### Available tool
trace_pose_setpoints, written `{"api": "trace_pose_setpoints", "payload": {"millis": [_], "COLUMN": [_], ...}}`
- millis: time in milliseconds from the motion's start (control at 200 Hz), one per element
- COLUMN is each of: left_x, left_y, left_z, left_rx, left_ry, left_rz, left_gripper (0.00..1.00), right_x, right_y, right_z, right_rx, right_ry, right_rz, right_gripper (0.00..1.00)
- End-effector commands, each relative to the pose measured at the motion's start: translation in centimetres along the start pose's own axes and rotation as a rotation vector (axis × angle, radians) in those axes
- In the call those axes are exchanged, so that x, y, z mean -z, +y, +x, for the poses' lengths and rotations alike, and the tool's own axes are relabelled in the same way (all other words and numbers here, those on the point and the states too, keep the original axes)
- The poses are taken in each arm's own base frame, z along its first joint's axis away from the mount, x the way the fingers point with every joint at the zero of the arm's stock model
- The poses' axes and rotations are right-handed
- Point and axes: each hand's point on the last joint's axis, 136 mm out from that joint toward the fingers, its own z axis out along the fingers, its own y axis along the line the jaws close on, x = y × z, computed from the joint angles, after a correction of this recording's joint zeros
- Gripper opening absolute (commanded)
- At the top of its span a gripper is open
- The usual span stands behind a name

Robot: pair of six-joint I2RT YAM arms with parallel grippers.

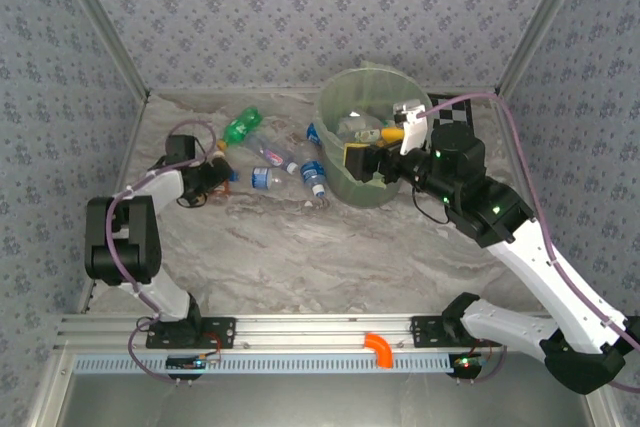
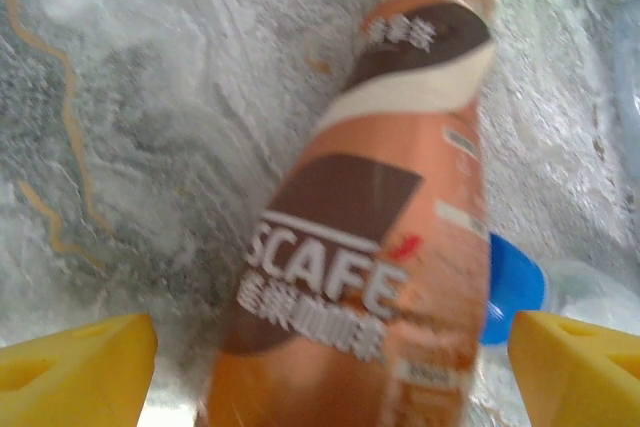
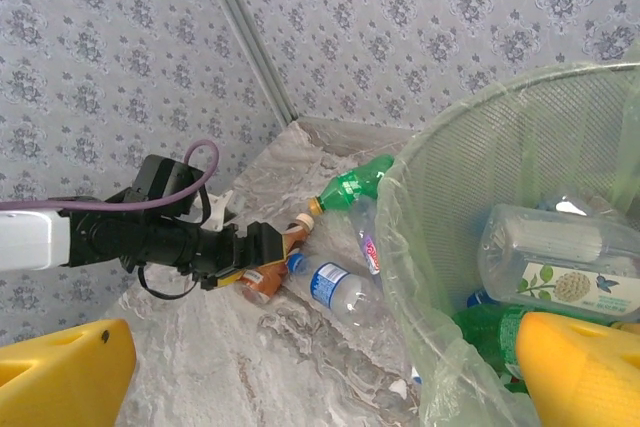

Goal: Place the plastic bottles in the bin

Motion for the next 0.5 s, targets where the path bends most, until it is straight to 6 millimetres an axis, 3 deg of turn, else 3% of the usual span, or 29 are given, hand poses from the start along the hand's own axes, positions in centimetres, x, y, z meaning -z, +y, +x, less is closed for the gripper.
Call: {"api": "trace_pose_setpoints", "payload": {"millis": [0, 195, 495], "left_x": [1.3, 1.0, 0.0], "left_y": [-1.1, -0.2, 1.4], "left_z": [0.0, 1.1, 1.9], "left_rx": [-0.030, -0.046, -0.085], "left_ry": [-0.042, -0.012, 0.019], "left_rz": [0.013, -0.025, -0.091], "left_gripper": [0.91, 0.86, 0.80], "right_x": [0.7, 1.2, 0.6], "right_y": [0.3, 1.0, 1.7], "right_z": [-0.6, -2.2, -1.9], "right_rx": [0.021, 0.028, 0.007], "right_ry": [-0.035, -0.076, -0.063], "right_rz": [-0.008, -0.029, -0.064], "right_gripper": [0.99, 1.00, 1.00]}}
